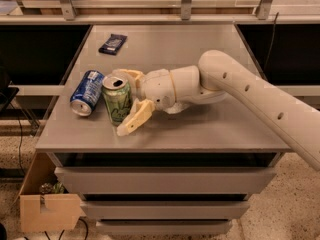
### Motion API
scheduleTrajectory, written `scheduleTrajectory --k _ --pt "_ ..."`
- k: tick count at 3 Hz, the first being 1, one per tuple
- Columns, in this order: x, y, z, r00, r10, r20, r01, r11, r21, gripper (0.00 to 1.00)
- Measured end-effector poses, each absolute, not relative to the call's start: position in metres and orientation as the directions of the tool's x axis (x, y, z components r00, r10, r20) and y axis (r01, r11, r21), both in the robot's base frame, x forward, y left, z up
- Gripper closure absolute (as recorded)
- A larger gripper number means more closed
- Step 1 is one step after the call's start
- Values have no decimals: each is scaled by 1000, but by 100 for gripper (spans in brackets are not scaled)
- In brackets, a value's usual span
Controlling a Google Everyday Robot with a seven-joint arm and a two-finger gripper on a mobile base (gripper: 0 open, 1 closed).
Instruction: Move green can near pepsi can
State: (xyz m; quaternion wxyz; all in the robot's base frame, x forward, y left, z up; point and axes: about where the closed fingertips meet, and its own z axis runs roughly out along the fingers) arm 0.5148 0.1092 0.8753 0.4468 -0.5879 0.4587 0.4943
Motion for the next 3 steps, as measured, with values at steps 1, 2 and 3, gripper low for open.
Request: scheduleTrajectory --k 1,2,3 --pt "524 100 875 101 -113 -989 -976 -204 -76 0" --pt "536 82 877 120 -128 -984 -965 -250 -85 0" --pt "543 65 878 153 -167 -974 -950 -296 -99 0"
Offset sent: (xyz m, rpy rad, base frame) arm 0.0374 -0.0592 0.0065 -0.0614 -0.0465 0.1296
